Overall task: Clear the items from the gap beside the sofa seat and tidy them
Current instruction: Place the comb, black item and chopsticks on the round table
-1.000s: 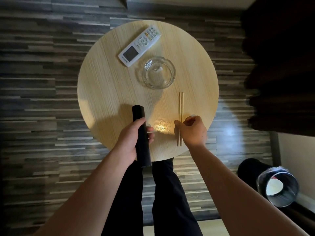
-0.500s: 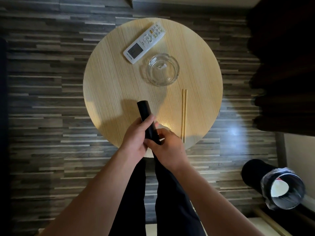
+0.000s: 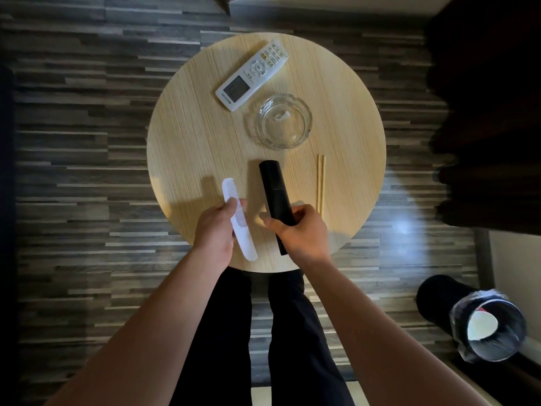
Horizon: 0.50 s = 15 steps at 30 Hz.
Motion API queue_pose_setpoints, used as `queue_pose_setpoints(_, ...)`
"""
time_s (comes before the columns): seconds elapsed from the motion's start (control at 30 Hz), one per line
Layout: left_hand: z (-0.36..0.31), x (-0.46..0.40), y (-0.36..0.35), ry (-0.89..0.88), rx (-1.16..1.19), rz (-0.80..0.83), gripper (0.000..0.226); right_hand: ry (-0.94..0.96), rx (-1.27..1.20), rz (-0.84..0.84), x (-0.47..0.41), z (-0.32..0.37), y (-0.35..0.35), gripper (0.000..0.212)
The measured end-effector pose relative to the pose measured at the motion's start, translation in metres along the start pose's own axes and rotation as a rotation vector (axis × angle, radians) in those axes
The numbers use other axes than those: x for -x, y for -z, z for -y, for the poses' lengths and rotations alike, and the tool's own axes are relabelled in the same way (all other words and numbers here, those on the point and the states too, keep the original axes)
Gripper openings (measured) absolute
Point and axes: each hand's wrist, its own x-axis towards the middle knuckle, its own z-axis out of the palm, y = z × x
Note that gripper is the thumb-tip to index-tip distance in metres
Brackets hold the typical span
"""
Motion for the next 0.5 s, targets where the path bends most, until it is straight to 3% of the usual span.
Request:
queue_pose_setpoints(0.17, -0.003, -0.007, 0.012, -0.082, -0.021, 0.019, 0.008, 0.046, 0.147, -0.240, -0.009, -0.009, -0.026, 0.052)
queue_pose_setpoints(0.33, -0.008, -0.021, 0.023, -0.207, -0.257, -0.049, 0.022, 0.040, 0.236, -0.322, -0.018, -0.019, -0.042, 0.059)
queue_pose_setpoints(0.5, -0.016, -0.028, 0.029, -0.283, -0.414, -0.004, 0.022, 0.069, 0.227, -0.342, -0.017, -0.022, -0.045, 0.060)
